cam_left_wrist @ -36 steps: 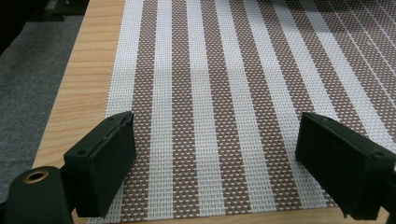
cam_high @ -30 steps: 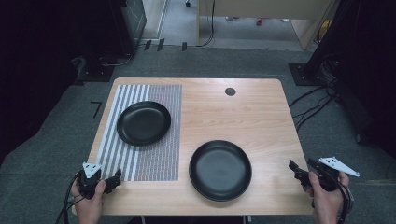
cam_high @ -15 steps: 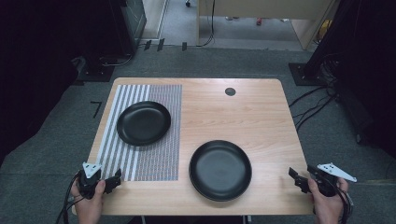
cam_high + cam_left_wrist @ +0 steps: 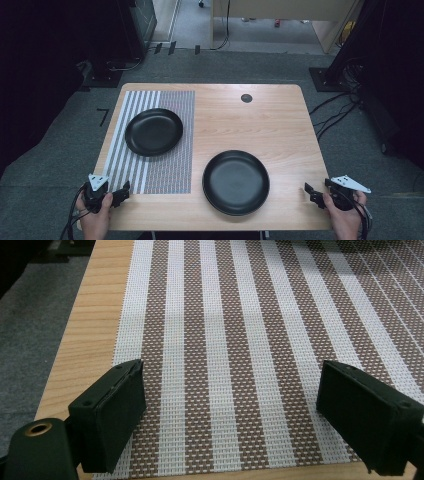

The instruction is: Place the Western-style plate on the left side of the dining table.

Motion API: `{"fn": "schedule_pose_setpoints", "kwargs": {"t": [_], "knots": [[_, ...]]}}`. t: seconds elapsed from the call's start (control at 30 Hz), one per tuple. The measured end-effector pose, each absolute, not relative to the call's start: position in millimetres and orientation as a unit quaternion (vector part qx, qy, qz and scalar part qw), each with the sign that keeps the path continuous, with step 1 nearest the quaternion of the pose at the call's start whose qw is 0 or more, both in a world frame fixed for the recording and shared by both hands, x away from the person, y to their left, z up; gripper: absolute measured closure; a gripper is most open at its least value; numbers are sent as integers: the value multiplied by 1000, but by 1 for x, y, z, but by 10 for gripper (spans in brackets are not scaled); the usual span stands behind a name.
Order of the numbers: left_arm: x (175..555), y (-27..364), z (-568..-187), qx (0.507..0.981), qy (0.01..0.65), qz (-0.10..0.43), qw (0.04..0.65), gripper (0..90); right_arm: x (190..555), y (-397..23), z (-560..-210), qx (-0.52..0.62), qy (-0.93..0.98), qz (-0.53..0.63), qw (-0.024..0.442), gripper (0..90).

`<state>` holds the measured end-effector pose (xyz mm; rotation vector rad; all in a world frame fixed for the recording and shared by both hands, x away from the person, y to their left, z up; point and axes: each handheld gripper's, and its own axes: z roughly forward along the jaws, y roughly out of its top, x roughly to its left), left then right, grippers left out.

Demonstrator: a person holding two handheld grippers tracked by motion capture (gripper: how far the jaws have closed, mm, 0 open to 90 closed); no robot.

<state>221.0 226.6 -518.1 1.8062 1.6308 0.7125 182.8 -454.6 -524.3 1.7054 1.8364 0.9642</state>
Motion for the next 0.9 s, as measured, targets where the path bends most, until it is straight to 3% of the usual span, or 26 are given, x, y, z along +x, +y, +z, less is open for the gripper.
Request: {"fn": "schedule_pose_setpoints", "kwargs": {"t": [0.27, 0.9], "knots": [[221, 227, -518, 680, 614, 268, 298, 122, 184, -443, -525, 604, 689, 310, 252, 140], [221, 227, -518, 679, 614, 268, 299, 123, 184, -442, -526, 599, 693, 312, 252, 142]]}}
